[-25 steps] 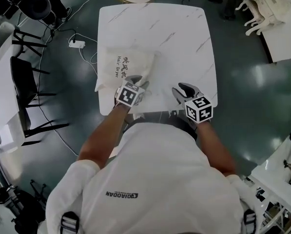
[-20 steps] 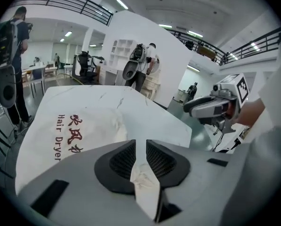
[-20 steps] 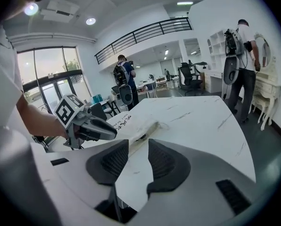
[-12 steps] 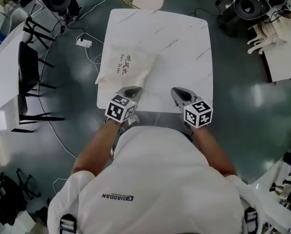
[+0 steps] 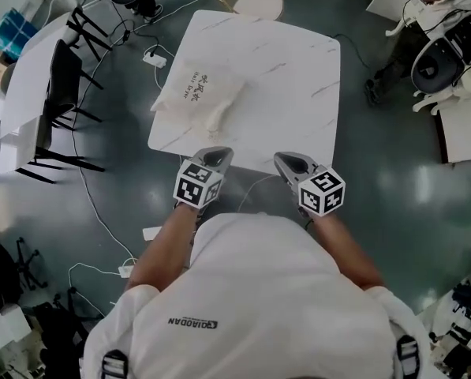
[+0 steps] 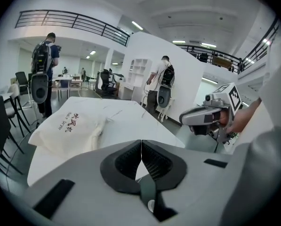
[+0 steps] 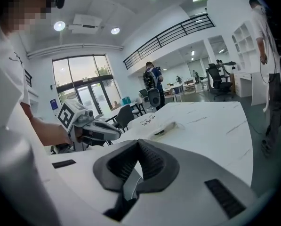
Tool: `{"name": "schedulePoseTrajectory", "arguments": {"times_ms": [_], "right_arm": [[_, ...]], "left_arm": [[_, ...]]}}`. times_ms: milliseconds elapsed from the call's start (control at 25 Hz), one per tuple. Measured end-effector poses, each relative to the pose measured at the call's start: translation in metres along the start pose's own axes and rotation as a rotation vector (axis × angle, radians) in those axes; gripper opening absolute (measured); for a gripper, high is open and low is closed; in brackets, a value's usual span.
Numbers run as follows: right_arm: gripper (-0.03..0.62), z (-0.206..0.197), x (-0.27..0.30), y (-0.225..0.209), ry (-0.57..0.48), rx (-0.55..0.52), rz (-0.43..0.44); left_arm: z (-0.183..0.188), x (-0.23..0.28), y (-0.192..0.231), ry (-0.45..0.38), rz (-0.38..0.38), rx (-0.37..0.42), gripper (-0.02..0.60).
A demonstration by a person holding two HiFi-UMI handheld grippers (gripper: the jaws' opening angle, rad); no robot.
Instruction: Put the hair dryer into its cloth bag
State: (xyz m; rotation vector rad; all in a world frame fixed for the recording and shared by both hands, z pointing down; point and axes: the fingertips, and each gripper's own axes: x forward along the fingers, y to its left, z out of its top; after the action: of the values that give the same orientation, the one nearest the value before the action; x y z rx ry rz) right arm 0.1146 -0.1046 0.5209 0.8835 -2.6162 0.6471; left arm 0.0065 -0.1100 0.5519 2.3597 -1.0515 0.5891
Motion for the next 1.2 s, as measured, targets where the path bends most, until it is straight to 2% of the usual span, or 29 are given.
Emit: {"name": "schedulePoseTrajectory", "arguments": {"times_ms": [200, 360, 600, 880, 1200], "right_arm": [[0.021, -0.027, -0.044, 0.012, 0.013, -0.017, 0.028], [0.021, -0.034, -0.065, 0.023, -0.020, -0.003, 0.031], [0.021, -0.039, -0.072, 0.042, -0.022, -0.017, 0.027], [0.021, -0.032, -0.057, 0.060, -0.036, -0.011, -0.003], [0.021, -0.024, -0.025, 0.081, -0.050, -0.013, -0.015]], "left_arm": [[-0.022, -0.015, -0.057, 0.005, 0.026, -0.016, 0.029], [-0.033, -0.033, -0.078, -0.005, 0.058, -0.036, 0.029], [-0.034, -0.049, -0.071, -0.027, 0.074, -0.072, 0.029], [-0.020, -0.069, -0.054, -0.028, 0.056, 0.001, 0.029], [-0.018, -0.081, -0.034, -0.034, 0.012, 0.029, 0.029]]}}
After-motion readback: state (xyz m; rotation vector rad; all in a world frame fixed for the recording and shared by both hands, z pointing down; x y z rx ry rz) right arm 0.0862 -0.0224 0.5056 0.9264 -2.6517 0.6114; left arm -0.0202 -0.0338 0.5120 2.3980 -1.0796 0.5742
